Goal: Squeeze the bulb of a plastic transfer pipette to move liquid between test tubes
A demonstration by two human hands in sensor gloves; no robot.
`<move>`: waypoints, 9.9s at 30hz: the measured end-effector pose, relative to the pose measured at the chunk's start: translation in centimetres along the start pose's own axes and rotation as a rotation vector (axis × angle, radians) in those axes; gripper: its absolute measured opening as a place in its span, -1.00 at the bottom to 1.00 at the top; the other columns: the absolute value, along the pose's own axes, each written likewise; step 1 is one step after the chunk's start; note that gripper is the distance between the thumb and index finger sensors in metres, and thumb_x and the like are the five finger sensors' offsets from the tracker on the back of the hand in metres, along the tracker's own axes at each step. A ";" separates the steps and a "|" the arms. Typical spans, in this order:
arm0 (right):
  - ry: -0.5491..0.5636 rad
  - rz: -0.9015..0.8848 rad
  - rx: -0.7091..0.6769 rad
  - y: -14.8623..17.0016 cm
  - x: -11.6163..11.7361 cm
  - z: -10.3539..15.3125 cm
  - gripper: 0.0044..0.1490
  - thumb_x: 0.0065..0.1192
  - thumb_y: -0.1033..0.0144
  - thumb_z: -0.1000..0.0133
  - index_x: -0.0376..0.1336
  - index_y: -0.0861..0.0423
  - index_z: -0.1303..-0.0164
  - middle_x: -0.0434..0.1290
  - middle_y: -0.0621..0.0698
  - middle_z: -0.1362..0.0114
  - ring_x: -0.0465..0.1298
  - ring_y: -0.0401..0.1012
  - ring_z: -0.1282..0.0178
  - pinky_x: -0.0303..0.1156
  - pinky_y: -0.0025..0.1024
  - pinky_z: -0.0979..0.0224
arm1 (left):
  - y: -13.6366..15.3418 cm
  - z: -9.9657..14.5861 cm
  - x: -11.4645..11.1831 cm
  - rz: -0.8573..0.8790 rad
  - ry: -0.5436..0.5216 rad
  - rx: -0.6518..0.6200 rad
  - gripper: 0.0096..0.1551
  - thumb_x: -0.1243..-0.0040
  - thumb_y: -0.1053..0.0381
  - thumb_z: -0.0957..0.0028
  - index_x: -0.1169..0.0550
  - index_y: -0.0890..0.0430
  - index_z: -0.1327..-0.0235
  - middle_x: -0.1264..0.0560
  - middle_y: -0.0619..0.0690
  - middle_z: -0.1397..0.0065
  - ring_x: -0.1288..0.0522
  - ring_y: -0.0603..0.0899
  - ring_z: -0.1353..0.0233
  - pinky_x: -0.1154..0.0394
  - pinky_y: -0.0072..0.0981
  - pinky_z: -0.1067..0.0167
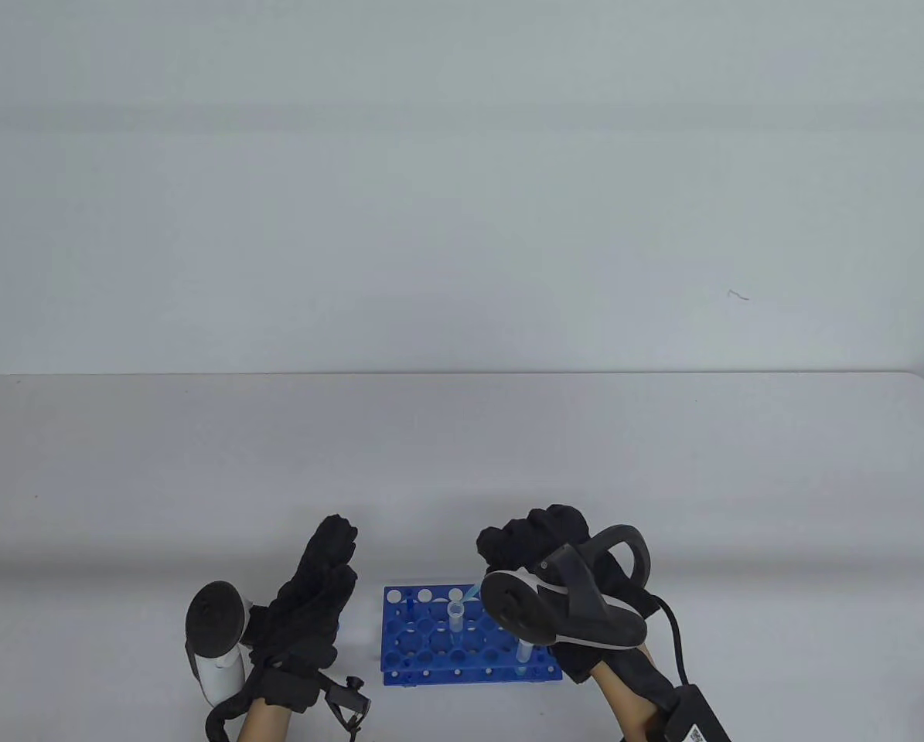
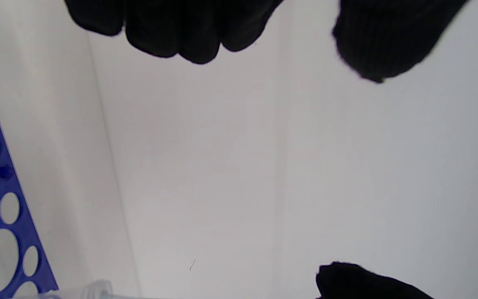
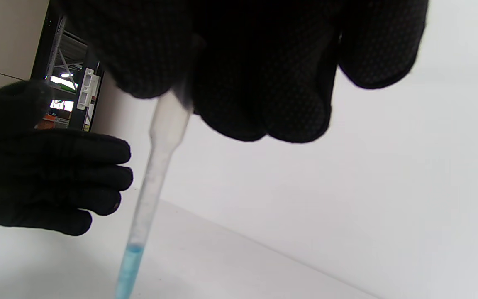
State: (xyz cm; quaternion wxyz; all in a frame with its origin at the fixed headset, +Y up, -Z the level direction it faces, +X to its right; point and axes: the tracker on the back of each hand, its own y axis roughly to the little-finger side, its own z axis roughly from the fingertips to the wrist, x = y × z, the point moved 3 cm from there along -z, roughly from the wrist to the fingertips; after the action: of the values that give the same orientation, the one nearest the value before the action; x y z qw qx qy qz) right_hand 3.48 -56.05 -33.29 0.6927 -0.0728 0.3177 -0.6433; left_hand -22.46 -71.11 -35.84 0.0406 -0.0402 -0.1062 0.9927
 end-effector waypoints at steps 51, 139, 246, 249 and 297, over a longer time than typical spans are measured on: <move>-0.068 0.251 -0.028 -3.3 3.7 -0.7 -0.50 0.26 0.13 0.13 0.46 -0.04 0.00 0.70 -0.15 0.03 0.68 -0.21 0.07 0.48 0.00 -0.34 | 0.0 0.0 0.0 0.004 0.000 -0.001 0.14 -0.02 -0.48 0.02 -0.06 0.07 -0.72 -0.08 0.17 -0.77 -0.07 0.33 -0.68 -0.07 0.30 -0.59; -0.583 0.171 0.031 0.3 8.3 -0.1 -0.47 0.44 0.07 0.21 0.50 -0.02 0.06 0.71 -0.14 0.11 0.68 -0.21 0.13 0.48 -0.01 -0.32 | 0.1 0.0 -0.1 0.000 0.002 0.001 0.14 -0.02 -0.48 0.02 -0.06 0.07 -0.72 -0.08 0.17 -0.77 -0.07 0.33 -0.68 -0.07 0.30 -0.59; -0.019 -0.051 0.035 1.6 -1.5 1.1 -0.43 0.40 0.08 0.17 0.49 0.00 -0.04 0.72 -0.14 0.09 0.69 -0.21 0.13 0.48 -0.01 -0.32 | 0.1 0.0 0.0 0.002 -0.003 0.001 0.14 -0.02 -0.48 0.02 -0.06 0.07 -0.72 -0.08 0.17 -0.77 -0.07 0.33 -0.68 -0.07 0.30 -0.59; -0.032 -0.039 0.021 0.9 -0.3 0.5 -0.43 0.39 0.08 0.17 0.48 0.00 -0.04 0.72 -0.14 0.09 0.69 -0.21 0.13 0.48 0.00 -0.32 | 0.1 0.0 0.1 0.002 -0.003 0.001 0.14 -0.02 -0.48 0.02 -0.06 0.07 -0.72 -0.08 0.17 -0.77 -0.07 0.34 -0.68 -0.07 0.31 -0.59; 0.087 0.176 -0.086 -3.1 2.9 -0.2 -0.53 0.33 0.09 0.24 0.52 -0.06 0.17 0.72 -0.18 0.21 0.69 -0.24 0.19 0.50 -0.05 -0.32 | 0.1 0.0 -0.1 0.005 0.002 -0.002 0.14 -0.02 -0.48 0.02 -0.06 0.07 -0.72 -0.08 0.17 -0.77 -0.07 0.33 -0.68 -0.07 0.31 -0.59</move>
State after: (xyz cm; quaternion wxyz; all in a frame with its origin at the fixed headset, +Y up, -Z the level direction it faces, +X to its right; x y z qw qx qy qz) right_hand 0.66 -59.24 -32.86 0.7284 -0.0463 0.3798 -0.5684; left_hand -22.37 -71.22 -35.90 0.0380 -0.0416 -0.1070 0.9927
